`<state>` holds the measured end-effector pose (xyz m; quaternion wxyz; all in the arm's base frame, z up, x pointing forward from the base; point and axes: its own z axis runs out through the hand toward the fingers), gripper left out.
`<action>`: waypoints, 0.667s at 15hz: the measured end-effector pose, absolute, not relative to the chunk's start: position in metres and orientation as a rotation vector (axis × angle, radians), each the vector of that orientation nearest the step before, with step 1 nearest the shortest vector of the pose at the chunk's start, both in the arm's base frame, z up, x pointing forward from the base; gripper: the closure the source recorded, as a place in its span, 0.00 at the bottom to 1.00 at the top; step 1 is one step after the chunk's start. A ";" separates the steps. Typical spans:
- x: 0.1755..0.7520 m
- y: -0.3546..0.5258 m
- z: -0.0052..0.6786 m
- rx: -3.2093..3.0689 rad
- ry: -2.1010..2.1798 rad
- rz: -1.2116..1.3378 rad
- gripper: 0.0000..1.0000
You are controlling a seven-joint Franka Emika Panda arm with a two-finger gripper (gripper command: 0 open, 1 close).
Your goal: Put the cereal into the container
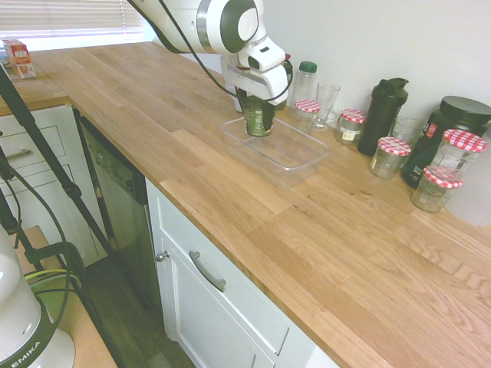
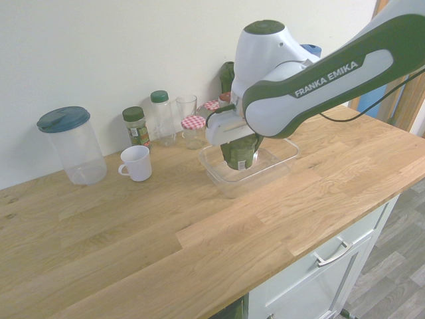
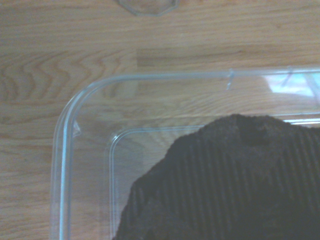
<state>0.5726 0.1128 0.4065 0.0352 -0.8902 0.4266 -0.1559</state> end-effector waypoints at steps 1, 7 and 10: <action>0.577 0.116 0.398 -2.738 1.314 -0.469 1.00; 0.611 0.112 0.361 -2.745 1.360 -0.446 1.00; 0.617 0.108 0.357 -2.744 1.373 -0.446 0.00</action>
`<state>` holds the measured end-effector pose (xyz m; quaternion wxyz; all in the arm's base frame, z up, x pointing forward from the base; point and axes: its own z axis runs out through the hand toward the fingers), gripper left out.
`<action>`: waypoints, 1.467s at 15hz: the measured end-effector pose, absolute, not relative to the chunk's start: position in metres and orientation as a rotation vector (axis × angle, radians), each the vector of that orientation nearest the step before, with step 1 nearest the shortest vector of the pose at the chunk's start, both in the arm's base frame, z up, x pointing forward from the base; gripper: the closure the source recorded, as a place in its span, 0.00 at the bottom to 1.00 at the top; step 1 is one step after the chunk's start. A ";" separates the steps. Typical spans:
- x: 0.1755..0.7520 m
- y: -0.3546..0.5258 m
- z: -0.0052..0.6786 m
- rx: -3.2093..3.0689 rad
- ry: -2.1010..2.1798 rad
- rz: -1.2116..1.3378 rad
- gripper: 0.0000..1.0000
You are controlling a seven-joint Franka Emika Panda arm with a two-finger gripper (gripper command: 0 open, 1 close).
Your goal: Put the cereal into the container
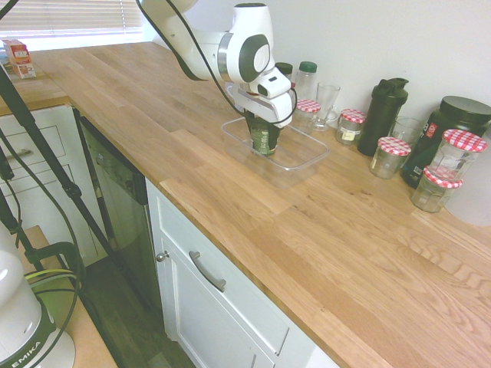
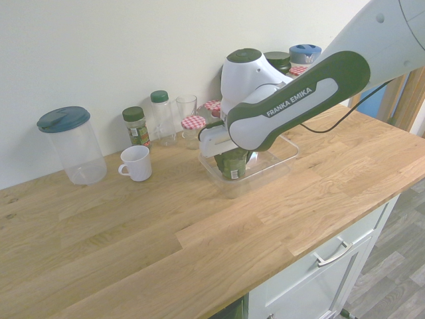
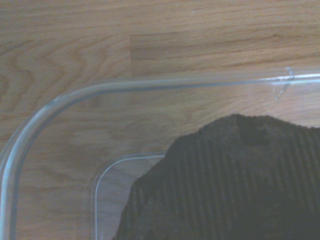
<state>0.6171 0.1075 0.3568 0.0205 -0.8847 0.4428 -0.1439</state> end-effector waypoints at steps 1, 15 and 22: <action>0.617 0.108 0.357 -2.745 1.372 -0.447 0.00; 0.616 0.102 0.354 -2.758 1.367 -0.440 0.00; 0.603 0.098 0.359 -2.770 1.353 -0.428 0.00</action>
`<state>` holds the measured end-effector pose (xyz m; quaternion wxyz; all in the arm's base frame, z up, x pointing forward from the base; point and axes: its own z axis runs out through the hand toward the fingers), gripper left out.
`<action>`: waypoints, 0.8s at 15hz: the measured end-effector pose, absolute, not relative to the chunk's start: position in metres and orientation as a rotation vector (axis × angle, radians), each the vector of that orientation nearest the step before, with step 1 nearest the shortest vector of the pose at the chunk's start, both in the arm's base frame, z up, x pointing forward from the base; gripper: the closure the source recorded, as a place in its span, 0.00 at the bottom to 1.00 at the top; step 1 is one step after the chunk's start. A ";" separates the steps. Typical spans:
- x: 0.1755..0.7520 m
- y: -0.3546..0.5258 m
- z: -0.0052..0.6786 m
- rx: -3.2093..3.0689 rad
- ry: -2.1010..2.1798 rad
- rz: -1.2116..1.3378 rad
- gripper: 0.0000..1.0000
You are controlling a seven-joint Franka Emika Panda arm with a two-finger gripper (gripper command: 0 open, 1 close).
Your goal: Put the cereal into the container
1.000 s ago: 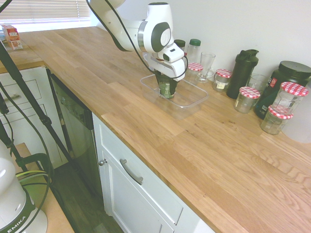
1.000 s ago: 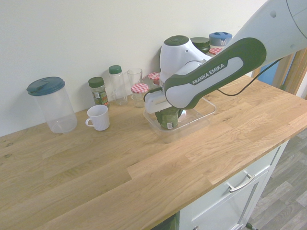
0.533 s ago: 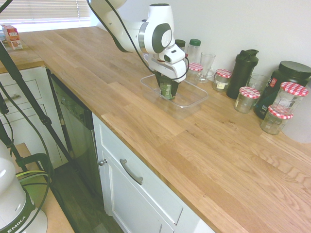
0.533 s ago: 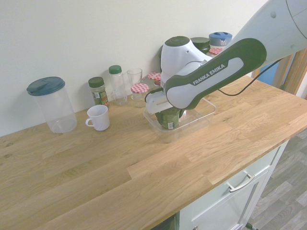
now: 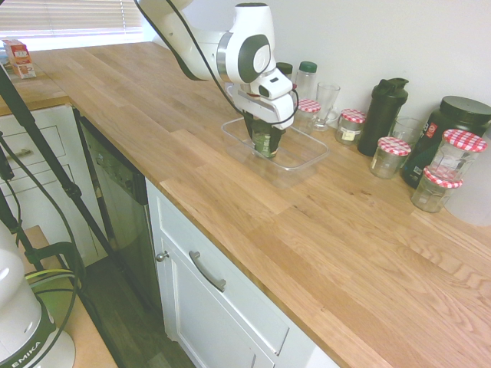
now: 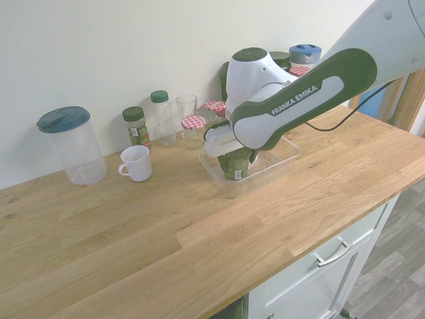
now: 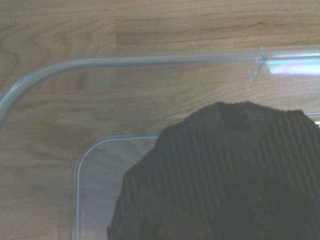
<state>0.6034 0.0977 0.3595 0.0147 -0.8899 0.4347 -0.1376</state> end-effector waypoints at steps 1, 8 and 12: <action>0.601 0.098 0.360 -2.774 1.349 -0.426 0.00; 0.576 0.098 0.378 -2.783 1.317 -0.424 0.00; 0.554 0.098 0.429 -2.768 1.308 -0.420 0.00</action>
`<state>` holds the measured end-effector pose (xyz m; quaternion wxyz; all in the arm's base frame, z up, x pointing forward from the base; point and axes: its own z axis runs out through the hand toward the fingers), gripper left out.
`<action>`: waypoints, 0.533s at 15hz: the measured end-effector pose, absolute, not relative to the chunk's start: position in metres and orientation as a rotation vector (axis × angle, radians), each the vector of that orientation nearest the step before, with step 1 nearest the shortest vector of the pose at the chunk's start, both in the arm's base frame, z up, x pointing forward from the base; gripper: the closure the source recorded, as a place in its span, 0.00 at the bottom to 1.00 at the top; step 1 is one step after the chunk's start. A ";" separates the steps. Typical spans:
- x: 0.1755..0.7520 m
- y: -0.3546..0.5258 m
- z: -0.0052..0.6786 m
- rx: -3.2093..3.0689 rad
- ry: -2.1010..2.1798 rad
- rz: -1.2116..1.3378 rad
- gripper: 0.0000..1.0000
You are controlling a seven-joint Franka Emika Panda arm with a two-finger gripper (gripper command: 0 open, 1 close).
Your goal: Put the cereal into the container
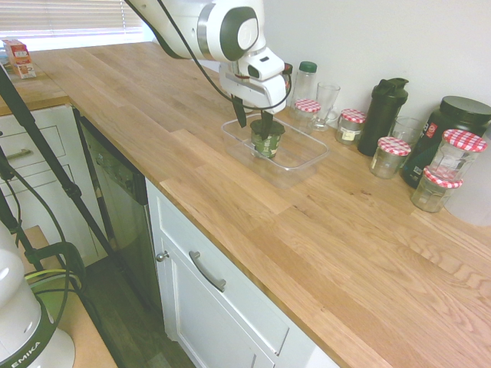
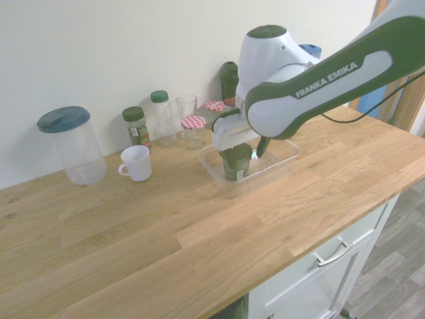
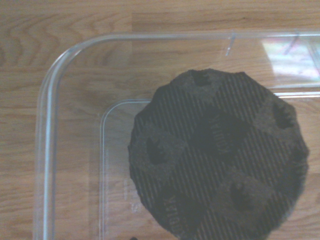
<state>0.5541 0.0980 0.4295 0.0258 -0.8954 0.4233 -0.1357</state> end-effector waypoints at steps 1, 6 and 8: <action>0.547 0.094 0.445 -2.772 1.312 -0.401 0.00; 0.514 0.042 0.502 -2.821 1.360 -0.327 0.00; 0.511 0.007 0.510 -2.835 1.355 -0.331 0.00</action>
